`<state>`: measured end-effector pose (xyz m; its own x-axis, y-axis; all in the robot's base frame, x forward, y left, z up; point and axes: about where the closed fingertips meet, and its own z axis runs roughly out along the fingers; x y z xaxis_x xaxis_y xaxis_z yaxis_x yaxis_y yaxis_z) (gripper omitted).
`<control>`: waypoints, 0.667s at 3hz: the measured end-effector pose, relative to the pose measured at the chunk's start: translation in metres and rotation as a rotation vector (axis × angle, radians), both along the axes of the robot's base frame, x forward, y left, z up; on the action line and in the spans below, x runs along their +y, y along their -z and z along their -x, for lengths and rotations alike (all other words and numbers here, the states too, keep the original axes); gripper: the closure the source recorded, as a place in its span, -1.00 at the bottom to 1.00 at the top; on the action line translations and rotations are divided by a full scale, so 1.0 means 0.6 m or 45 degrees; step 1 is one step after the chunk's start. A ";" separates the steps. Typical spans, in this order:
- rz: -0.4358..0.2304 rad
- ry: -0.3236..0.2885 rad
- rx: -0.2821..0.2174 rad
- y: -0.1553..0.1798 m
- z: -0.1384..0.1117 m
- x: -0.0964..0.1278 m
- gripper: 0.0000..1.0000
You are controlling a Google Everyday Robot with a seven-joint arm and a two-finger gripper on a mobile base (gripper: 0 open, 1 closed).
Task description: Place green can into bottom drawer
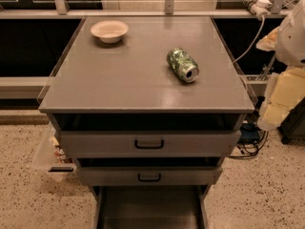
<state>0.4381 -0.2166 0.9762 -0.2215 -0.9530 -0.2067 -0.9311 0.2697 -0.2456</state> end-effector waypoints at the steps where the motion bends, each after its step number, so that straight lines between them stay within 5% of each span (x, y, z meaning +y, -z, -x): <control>1: 0.000 0.000 0.000 0.000 0.000 0.000 -1.00; 2: 0.021 0.000 0.013 0.009 -0.021 0.007 -1.00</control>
Offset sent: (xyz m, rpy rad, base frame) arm 0.0277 0.0086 -0.0179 -0.0404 0.0495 -0.0005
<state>0.4506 -0.2122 0.9707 -0.2239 -0.9561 -0.1890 -0.9336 0.2660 -0.2400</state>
